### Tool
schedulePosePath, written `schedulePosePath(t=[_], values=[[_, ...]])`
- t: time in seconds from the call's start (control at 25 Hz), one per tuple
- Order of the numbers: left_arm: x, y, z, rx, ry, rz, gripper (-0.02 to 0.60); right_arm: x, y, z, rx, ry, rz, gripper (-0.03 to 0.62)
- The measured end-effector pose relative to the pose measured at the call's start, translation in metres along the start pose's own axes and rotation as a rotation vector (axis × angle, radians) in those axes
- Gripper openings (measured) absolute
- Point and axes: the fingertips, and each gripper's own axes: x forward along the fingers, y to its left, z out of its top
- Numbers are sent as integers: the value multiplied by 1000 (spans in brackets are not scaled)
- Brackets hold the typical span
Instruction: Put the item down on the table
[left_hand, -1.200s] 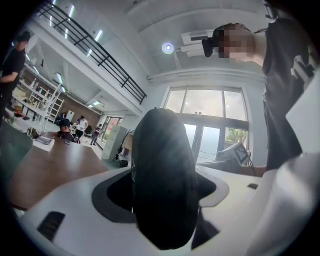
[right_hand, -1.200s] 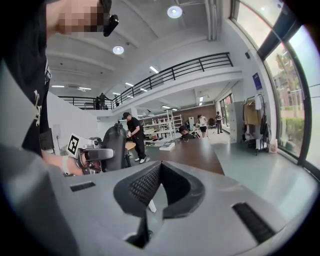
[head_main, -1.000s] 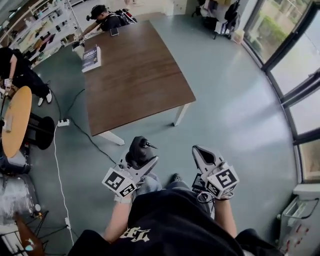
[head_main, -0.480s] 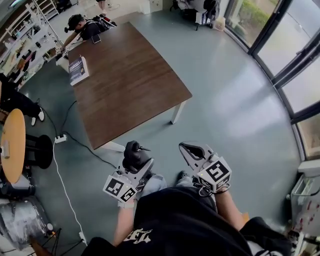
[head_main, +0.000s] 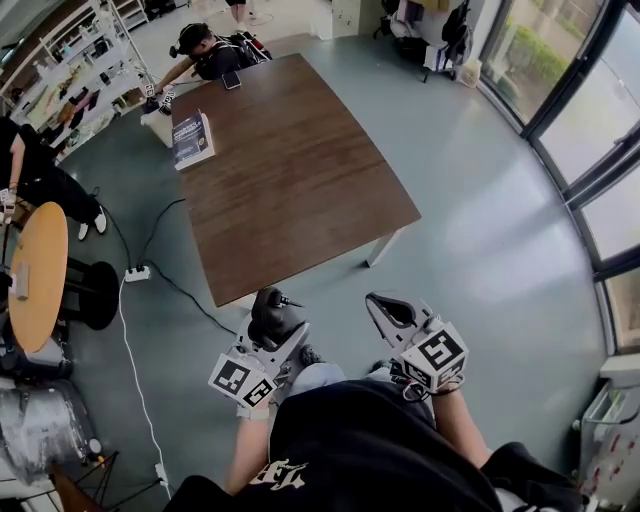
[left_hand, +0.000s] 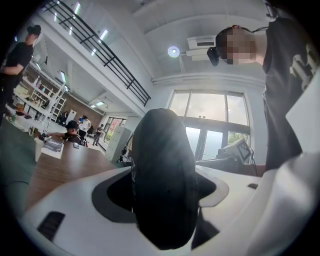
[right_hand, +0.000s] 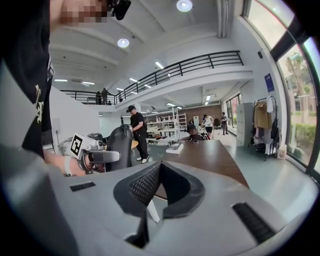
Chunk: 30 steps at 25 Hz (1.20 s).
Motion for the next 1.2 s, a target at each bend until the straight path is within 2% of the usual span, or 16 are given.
schedulePosePath(t=[0.16, 0.36, 0.6, 0.92, 1.2], values=[[-19, 22, 8, 6, -8, 33, 316, 17, 9, 3, 31, -1, 9, -14], [-39, 42, 14, 9, -20, 80, 316, 39, 22, 8, 15, 12, 47, -14], [-43, 44, 16, 13, -30, 133, 317, 54, 22, 12, 3, 21, 110, -14], [-28, 59, 14, 9, -23, 261, 316, 73, -13, 17, -28, 40, 196, -14], [28, 56, 20, 24, -44, 311, 316, 73, -82, 24, -42, 46, 224, -14]])
